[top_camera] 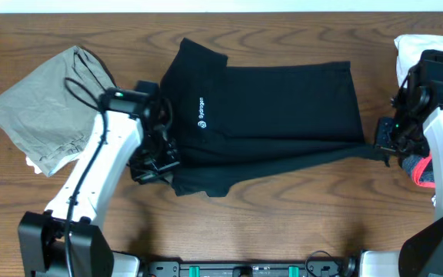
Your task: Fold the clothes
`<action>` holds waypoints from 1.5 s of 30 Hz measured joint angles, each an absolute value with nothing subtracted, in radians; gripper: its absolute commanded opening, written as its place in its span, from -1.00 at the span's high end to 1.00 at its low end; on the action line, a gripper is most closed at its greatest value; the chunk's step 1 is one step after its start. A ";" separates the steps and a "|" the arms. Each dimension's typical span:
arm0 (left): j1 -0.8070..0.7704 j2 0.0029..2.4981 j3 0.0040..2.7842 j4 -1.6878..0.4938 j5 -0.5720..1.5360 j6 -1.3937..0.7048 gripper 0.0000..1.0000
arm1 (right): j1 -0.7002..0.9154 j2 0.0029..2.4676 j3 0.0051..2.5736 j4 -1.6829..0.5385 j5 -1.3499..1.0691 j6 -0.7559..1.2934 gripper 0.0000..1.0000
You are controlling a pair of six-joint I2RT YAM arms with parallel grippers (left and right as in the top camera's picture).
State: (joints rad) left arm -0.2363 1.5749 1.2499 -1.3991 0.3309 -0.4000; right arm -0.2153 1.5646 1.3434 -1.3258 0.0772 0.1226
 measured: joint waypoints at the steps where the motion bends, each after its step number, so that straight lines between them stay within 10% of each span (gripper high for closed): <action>1: -0.251 1.575 1.250 -1.406 0.332 -0.399 0.88 | -0.221 1.565 1.343 -1.335 0.079 0.123 0.97; 31: -0.331 1.575 1.250 -1.469 0.173 -0.483 0.87 | -0.225 1.564 1.343 -1.406 0.211 0.202 0.97; 37: -0.331 1.575 1.250 -1.486 0.165 -0.492 0.07 | -0.225 1.564 1.343 -1.406 0.220 0.203 0.97; 45: -0.331 1.575 1.250 -1.414 0.150 -0.497 0.00 | -0.225 1.565 1.343 -1.398 0.226 0.205 0.97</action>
